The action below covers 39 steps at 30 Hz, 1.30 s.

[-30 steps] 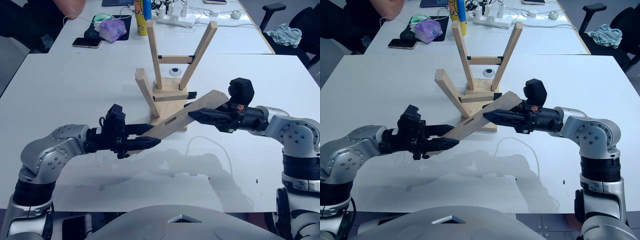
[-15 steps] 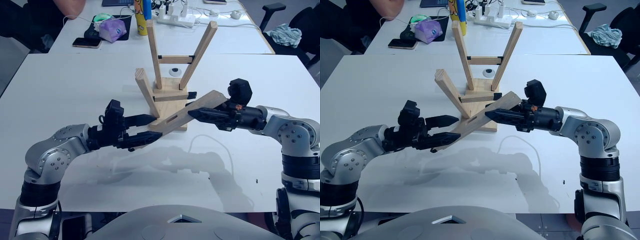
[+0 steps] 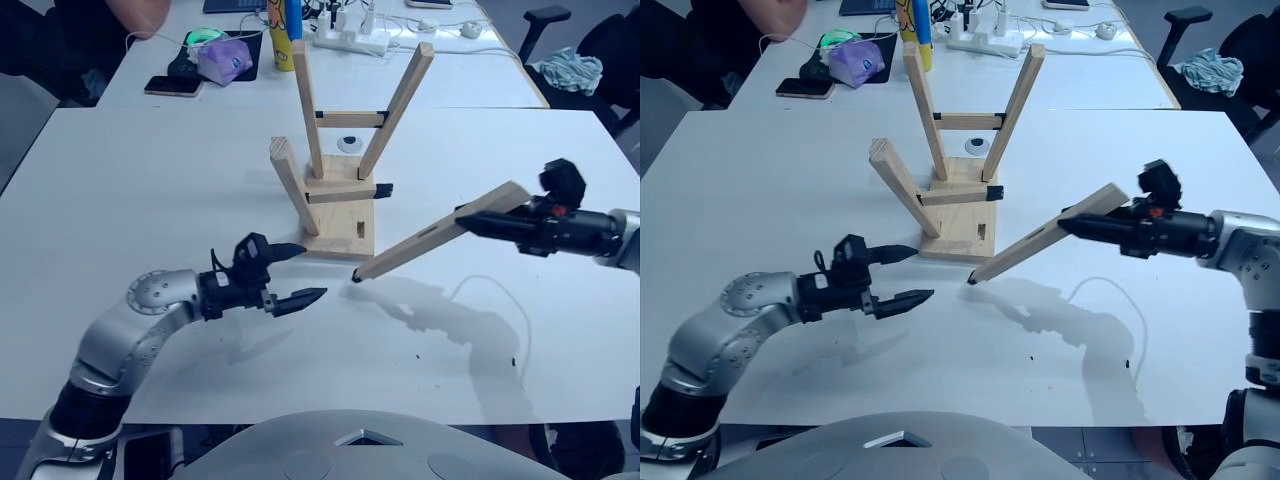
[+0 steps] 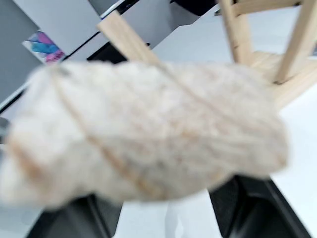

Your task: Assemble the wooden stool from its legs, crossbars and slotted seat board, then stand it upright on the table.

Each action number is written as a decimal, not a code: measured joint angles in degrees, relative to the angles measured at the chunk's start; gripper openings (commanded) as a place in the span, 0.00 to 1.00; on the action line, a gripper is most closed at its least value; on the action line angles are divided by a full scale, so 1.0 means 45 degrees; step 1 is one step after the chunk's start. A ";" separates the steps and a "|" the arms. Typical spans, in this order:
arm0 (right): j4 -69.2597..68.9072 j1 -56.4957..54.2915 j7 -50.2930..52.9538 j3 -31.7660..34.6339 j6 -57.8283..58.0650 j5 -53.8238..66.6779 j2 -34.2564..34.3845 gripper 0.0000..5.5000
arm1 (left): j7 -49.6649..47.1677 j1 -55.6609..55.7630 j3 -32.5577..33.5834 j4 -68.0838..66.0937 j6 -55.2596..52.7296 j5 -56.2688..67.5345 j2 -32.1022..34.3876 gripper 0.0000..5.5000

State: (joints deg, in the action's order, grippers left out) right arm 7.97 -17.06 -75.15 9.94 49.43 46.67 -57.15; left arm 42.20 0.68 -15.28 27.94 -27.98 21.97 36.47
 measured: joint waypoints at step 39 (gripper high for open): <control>0.2362 -0.1966 0.0173 0.0359 -0.1606 -0.2274 0.1426 0.38 | -0.2328 0.3300 -0.2986 -0.6329 0.0939 -0.6145 -0.5054 0.37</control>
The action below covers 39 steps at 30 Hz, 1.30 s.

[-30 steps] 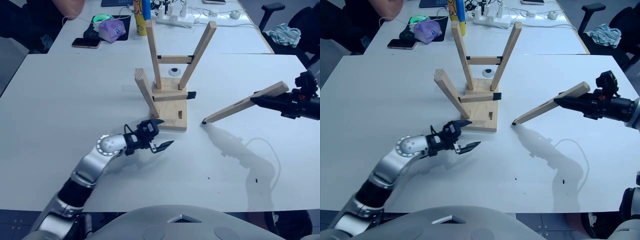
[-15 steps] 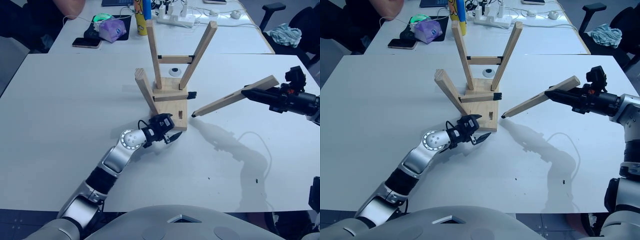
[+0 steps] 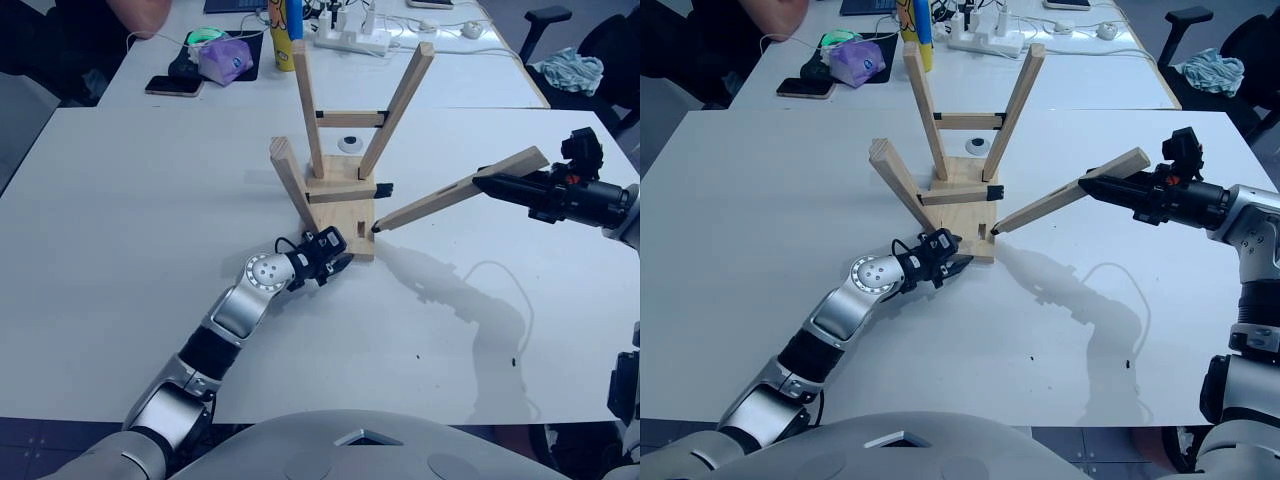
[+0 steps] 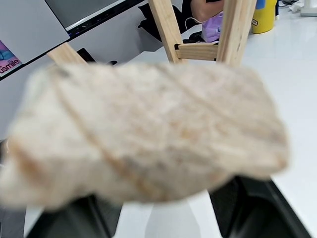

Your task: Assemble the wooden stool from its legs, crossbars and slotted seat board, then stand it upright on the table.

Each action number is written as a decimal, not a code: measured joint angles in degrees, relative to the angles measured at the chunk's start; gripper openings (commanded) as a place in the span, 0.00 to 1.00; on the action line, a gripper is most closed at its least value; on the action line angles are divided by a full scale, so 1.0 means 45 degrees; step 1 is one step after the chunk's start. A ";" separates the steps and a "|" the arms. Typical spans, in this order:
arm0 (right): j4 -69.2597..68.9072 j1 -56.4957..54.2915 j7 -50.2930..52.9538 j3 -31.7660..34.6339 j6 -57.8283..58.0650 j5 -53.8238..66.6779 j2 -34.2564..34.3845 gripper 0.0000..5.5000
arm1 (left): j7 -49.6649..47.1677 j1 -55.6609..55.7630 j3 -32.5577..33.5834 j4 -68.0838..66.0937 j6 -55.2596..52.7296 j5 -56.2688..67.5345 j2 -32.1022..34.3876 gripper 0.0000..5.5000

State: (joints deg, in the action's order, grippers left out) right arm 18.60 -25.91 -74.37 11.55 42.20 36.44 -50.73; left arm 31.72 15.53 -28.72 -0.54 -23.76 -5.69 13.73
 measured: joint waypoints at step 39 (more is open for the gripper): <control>-0.1042 -0.2101 -0.1197 -0.3202 -0.2083 -0.1906 0.1007 0.38 | 0.2099 -0.0793 0.0828 0.0415 0.1276 0.1442 0.2031 0.26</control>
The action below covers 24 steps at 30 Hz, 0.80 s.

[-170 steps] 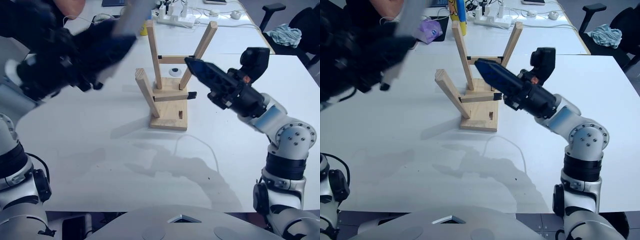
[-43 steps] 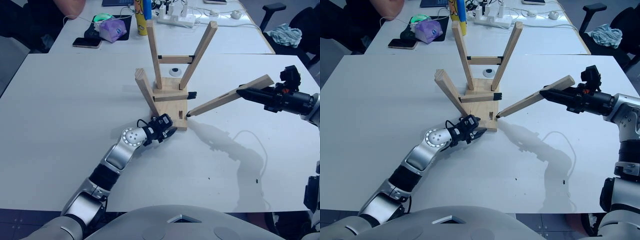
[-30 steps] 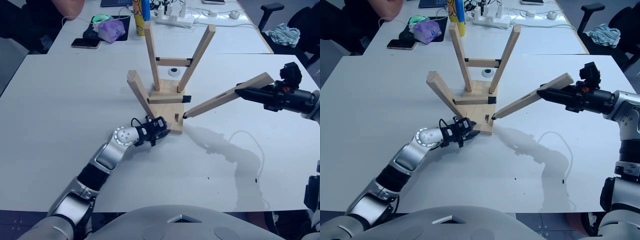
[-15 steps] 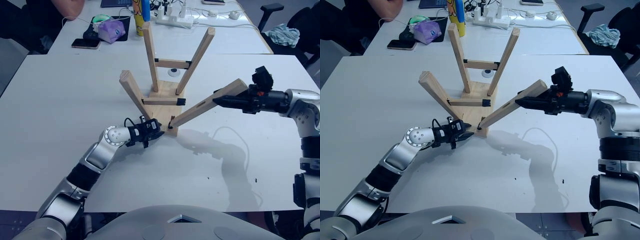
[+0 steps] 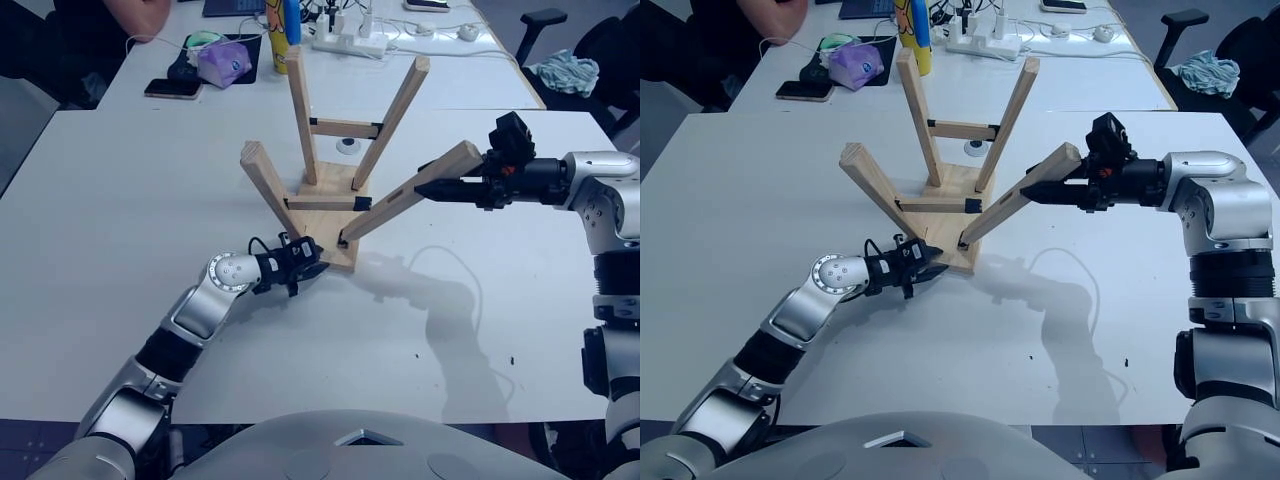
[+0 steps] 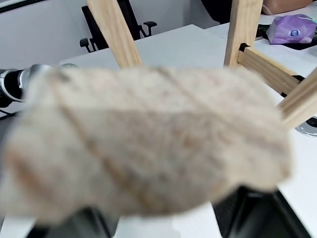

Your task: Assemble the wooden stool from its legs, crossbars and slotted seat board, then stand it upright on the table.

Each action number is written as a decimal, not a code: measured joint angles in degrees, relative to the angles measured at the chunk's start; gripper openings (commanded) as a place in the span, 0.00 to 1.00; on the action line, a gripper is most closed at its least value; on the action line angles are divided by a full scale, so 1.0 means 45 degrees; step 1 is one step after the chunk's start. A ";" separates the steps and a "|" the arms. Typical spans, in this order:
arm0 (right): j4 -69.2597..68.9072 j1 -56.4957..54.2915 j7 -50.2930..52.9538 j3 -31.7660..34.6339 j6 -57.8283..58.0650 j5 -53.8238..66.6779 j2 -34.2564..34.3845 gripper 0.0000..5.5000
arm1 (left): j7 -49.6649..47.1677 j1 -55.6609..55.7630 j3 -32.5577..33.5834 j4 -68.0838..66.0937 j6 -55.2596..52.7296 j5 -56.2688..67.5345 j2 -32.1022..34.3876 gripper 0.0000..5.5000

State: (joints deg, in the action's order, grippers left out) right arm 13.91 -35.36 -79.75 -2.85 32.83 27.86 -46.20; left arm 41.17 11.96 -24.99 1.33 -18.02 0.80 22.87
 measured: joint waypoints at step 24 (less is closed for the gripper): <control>-0.0115 -0.0293 -0.0361 -0.0148 0.0828 0.0013 -0.0255 0.38 | -0.1148 -0.0390 0.1167 -0.0518 -0.0633 0.1251 -0.1432 0.26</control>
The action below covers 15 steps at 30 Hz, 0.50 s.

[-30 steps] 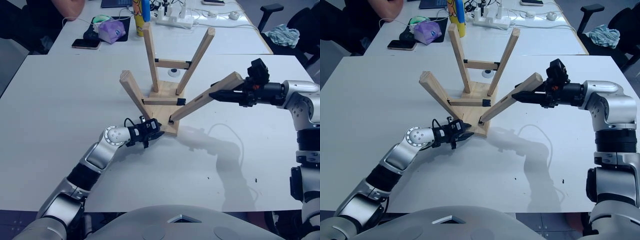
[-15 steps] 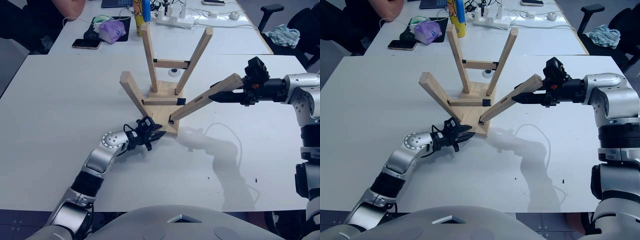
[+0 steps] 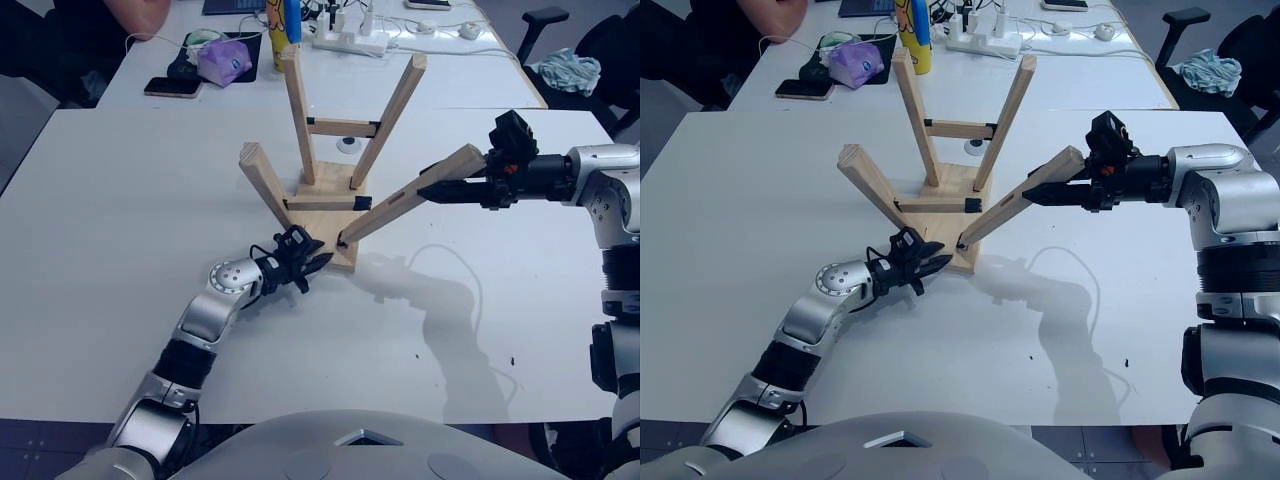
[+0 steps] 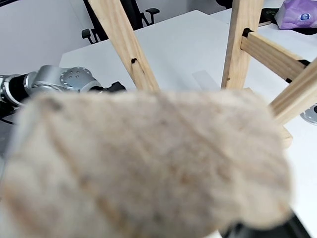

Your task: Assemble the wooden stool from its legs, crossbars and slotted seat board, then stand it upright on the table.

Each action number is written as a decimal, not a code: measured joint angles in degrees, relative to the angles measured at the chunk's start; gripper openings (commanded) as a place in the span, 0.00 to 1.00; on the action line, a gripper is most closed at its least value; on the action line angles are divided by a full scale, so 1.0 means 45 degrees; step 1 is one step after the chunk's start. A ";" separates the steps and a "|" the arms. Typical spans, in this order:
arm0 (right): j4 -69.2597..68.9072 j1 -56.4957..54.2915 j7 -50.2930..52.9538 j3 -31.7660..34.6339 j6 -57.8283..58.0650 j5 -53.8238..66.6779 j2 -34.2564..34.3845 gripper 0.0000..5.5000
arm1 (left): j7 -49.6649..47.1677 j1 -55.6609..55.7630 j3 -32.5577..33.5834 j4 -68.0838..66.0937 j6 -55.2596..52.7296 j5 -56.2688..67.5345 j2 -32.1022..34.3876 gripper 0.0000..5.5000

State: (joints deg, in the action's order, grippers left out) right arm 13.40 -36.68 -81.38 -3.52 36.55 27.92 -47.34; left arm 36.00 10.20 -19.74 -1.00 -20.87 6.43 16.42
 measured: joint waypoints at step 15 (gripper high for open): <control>0.0215 -0.0608 -0.0482 -0.0272 -0.0348 -0.0619 -0.0217 0.38 | -0.0185 -0.0066 -0.0108 0.0408 -0.0520 -0.0089 0.0063 0.26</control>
State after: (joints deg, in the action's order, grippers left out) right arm 14.36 -39.41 -83.55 -4.74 34.99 25.14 -48.32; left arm 35.16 9.91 -20.23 0.84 -23.21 6.03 16.71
